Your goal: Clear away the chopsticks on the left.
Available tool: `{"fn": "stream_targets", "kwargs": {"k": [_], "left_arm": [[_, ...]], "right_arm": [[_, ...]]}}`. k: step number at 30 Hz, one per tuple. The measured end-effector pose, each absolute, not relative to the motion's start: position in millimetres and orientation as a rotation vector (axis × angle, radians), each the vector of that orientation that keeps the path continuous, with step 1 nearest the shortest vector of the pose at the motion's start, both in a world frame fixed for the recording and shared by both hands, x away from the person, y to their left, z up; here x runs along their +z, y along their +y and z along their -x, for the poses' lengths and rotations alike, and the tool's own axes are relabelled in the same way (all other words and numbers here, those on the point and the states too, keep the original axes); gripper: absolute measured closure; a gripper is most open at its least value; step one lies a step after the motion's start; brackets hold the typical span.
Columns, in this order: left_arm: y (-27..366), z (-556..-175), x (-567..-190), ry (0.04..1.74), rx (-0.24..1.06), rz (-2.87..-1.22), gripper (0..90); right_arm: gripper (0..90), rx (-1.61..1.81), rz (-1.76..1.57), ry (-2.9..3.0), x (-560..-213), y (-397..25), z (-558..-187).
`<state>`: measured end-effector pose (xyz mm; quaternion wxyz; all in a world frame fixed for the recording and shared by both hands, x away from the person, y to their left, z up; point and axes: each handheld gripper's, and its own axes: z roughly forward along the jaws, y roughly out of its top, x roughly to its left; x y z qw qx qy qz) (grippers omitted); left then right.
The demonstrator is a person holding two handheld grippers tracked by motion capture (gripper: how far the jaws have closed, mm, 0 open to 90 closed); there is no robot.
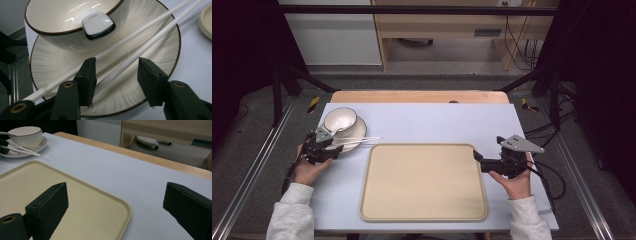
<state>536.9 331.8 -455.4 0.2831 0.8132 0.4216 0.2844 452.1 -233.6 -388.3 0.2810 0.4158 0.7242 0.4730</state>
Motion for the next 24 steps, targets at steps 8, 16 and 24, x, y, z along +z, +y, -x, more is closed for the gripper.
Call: {"fn": "stream_targets", "kwargs": {"k": [8, 16, 24], "left_arm": [[329.9, -534.3, -452.9, 1.102, 0.719, -2.187, 63.2], [326.6, -534.0, -451.4, 1.094, 0.667, -2.188, 75.1], [325.4, -534.0, -450.9, 1.106, 0.633, -2.186, 80.7]], "right_arm": [[6.5, 1.271, -1.122, 1.931, -387.2, -235.8, -451.3], [6.5, 1.269, -1.124, 1.932, -387.2, -236.5, -451.2], [6.5, 1.263, -1.127, 1.938, -387.7, -237.4, -451.4]]}}
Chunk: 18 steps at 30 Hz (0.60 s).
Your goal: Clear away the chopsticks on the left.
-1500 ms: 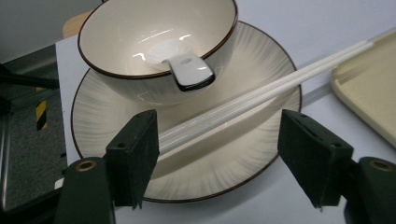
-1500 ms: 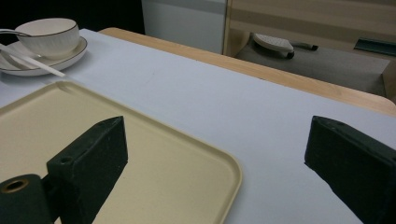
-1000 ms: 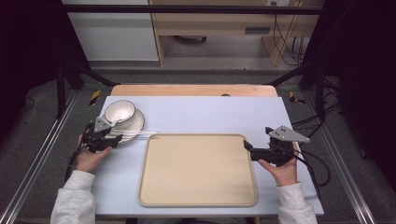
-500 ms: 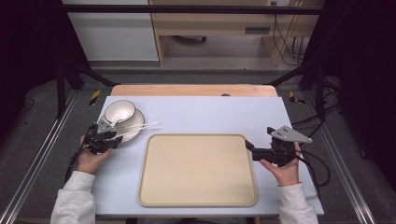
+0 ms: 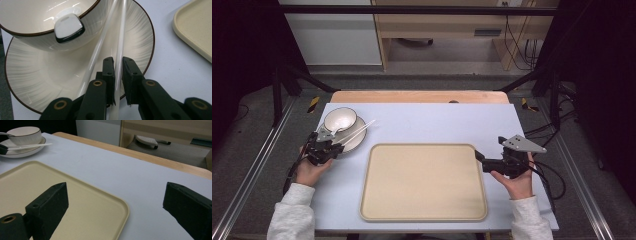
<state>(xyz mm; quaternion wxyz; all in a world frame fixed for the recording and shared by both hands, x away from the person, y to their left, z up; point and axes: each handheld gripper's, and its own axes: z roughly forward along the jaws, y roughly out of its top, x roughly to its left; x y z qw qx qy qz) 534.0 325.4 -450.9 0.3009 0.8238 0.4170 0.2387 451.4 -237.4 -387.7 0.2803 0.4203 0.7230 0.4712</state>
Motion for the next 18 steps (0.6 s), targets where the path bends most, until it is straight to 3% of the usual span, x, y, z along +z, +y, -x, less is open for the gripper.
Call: {"fn": "stream_targets", "kwargs": {"k": [5, 9, 18], "left_arm": [[324, -534, -451, 1.117, 0.622, -2.185, 82.9], [324, -534, -447, 1.119, 0.607, -2.157, 75.6], [309, -545, -449, 1.216, 0.603, -2.128, 76.2]], "right_arm": [[6.4, 1.266, -1.123, 1.941, -388, -237, -452], [6.3, 1.265, -1.126, 1.941, -388, -238, -452], [6.2, 1.274, -1.126, 1.941, -387, -238, -452]]}}
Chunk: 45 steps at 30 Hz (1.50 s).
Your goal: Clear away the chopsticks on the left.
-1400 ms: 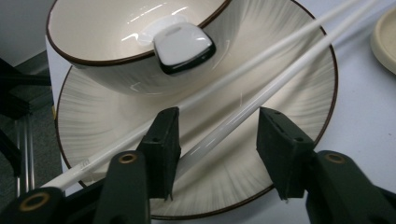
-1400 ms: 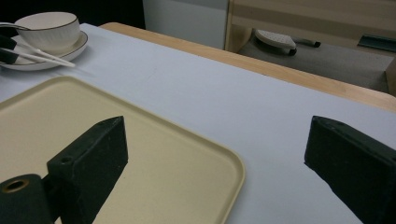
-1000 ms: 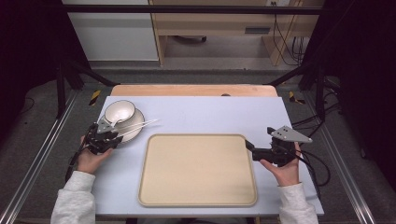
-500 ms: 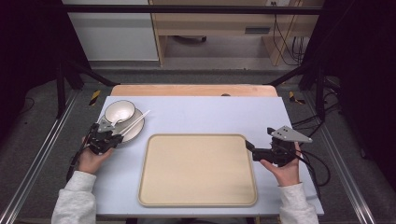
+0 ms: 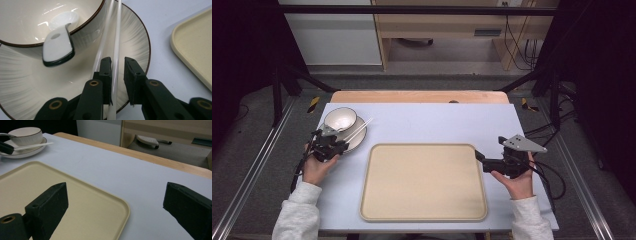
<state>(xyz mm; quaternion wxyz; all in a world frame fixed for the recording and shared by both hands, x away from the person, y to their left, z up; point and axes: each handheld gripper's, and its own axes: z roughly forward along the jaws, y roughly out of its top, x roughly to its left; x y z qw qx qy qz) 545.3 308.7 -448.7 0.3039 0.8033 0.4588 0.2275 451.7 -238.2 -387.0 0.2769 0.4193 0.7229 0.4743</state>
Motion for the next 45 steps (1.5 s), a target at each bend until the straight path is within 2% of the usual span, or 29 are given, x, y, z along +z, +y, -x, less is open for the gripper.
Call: {"fn": "stream_targets", "kwargs": {"k": [12, 25, 45], "left_arm": [[306, -550, -453, 1.243, 0.559, -2.148, 82.9], [304, -545, -445, 1.244, 0.550, -2.111, 84.0], [272, -504, -409, 1.250, 0.602, -1.950, 84.0]], "right_arm": [[6.2, 1.274, -1.127, 1.944, -387, -238, -452], [6.0, 1.280, -1.130, 1.933, -385, -241, -450], [5.3, 1.301, -1.152, 1.891, -381, -251, -447]]}}
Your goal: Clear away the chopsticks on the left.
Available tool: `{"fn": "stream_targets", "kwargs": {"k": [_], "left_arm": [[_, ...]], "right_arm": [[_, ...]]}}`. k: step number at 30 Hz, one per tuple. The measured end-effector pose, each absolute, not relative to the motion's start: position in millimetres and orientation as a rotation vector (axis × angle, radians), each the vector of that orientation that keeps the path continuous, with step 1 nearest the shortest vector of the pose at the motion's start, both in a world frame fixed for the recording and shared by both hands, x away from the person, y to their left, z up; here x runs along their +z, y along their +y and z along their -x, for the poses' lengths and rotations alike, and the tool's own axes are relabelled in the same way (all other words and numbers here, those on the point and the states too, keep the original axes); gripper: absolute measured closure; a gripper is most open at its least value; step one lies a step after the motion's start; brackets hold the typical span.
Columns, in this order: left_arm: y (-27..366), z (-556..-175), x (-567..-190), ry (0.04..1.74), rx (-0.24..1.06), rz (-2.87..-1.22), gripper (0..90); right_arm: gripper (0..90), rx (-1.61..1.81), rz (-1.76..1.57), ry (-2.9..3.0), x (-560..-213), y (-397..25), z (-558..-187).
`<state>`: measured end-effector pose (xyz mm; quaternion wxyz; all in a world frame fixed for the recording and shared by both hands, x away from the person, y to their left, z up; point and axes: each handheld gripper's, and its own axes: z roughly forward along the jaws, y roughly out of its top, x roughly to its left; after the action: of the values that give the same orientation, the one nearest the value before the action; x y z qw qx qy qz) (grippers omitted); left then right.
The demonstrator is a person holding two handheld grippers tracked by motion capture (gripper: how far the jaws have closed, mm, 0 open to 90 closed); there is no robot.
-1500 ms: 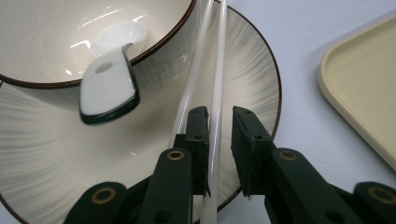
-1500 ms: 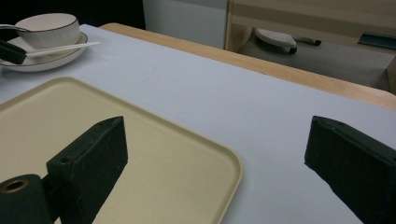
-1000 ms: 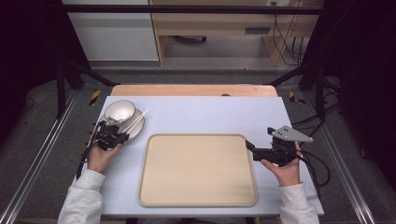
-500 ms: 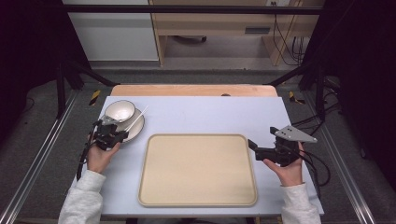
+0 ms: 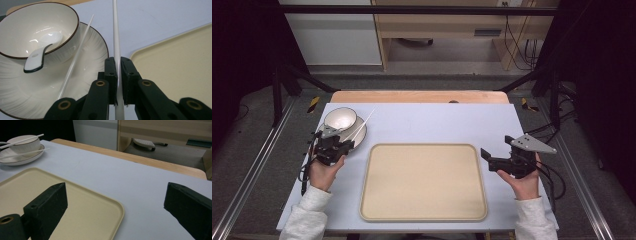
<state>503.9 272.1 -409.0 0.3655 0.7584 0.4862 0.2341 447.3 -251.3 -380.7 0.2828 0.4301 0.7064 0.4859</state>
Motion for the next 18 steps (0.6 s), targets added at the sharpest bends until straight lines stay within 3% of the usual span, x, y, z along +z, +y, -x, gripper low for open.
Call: {"fn": "stream_targets", "kwargs": {"k": [18], "left_arm": [[233, -442, -405, 1.346, 0.642, -1.803, 84.0]], "right_arm": [[5.1, 1.317, -1.166, 1.874, -379, -255, -444]]}}
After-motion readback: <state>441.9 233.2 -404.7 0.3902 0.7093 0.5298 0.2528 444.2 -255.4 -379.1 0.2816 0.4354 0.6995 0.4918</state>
